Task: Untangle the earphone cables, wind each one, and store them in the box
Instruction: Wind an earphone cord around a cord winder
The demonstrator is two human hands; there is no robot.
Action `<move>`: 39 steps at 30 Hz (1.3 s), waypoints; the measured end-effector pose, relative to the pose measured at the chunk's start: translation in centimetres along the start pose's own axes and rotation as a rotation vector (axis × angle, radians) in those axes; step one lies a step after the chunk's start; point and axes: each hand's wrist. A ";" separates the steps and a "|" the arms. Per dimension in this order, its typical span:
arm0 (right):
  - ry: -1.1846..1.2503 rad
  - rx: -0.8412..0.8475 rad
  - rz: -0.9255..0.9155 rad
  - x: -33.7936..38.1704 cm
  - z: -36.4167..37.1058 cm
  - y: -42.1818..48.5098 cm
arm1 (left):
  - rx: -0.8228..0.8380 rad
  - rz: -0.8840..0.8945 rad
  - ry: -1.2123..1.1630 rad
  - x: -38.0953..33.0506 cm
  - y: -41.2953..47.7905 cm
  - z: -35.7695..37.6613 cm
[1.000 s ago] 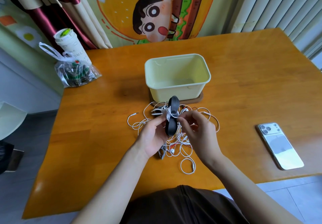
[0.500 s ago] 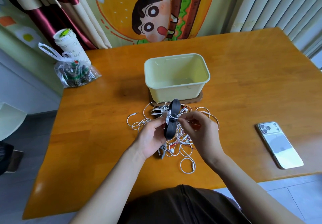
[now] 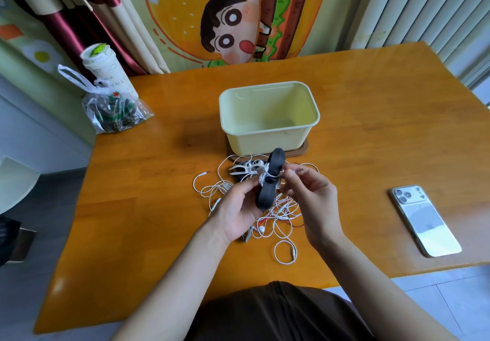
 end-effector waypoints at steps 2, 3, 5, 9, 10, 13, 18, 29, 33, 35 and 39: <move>0.022 0.000 -0.007 0.0 0.1 -0.1 | -0.023 -0.010 -0.060 0.0 0.1 0.0; 0.031 0.002 -0.017 0.0 0.2 -0.2 | -0.026 -0.012 -0.084 0.0 0.1 0.0; 0.020 -0.005 -0.048 0.1 0.5 -0.5 | -0.008 -0.010 -0.101 0.1 0.2 -0.1; -0.074 -0.059 -0.119 0.5 1.3 -0.8 | 0.042 0.003 -0.127 0.4 0.3 0.3; -0.113 -0.066 -0.139 0.5 1.4 -0.8 | 0.043 0.008 -0.139 0.5 0.2 0.5; -0.398 -0.069 -0.323 0.1 1.1 -0.7 | 0.041 0.022 -0.174 0.6 0.0 0.9; -0.590 -0.044 -0.575 -0.3 0.4 0.0 | 0.017 -0.017 -0.222 0.3 -0.3 1.0; -0.822 0.094 -0.883 0.6 -1.6 1.4 | 0.171 -0.158 -0.409 -0.1 -1.2 1.5; -0.736 0.195 -0.854 2.6 -2.2 2.1 | 0.175 -0.158 -0.425 -0.2 -1.3 1.2; -0.822 0.277 -0.941 3.2 -2.5 2.5 | 0.178 -0.160 -0.437 -0.3 -1.3 1.3; -0.919 0.330 -0.999 3.8 -2.8 3.3 | 0.191 -0.165 -0.435 -0.5 -1.5 1.6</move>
Point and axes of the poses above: each hand's wrist, its own y-axis towards the middle knuckle, its own z-axis out of the palm, x = y × z, and after that the axes turned 4 degrees about -x, right-handed
